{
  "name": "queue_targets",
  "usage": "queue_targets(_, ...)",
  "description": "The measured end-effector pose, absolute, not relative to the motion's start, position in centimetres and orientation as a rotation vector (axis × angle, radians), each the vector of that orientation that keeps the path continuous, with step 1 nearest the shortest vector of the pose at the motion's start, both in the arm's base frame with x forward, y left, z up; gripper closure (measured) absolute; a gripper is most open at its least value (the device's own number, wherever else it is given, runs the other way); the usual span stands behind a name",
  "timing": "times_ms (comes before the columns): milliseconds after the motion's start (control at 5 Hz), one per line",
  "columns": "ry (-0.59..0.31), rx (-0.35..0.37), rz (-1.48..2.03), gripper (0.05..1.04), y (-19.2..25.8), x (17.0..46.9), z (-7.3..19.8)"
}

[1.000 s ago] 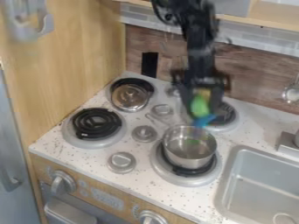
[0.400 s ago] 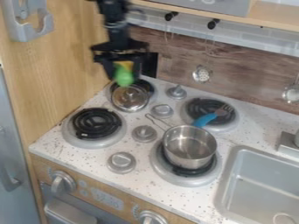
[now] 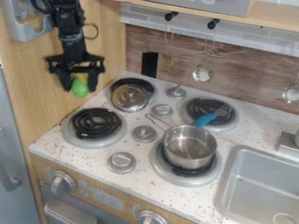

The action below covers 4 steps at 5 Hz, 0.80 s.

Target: Pick up the bite-sized mango in the silver pot and put it away from the stove

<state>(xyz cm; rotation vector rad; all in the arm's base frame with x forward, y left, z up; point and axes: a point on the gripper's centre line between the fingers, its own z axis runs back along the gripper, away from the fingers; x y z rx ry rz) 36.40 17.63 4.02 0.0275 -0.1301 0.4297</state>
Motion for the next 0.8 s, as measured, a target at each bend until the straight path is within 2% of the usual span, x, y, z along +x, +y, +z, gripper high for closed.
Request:
queue_targets(200,-0.028,0.026,0.362,0.391,17.83,36.04,2.96)
queue_targets(400,0.06,0.083,0.348,0.391,18.72,35.34,2.22)
queue_targets(600,0.068,0.099,0.35,0.32,18.59,35.43,2.27)
queue_targets(800,0.071,0.107,0.348,0.073,18.54,35.44,2.28)
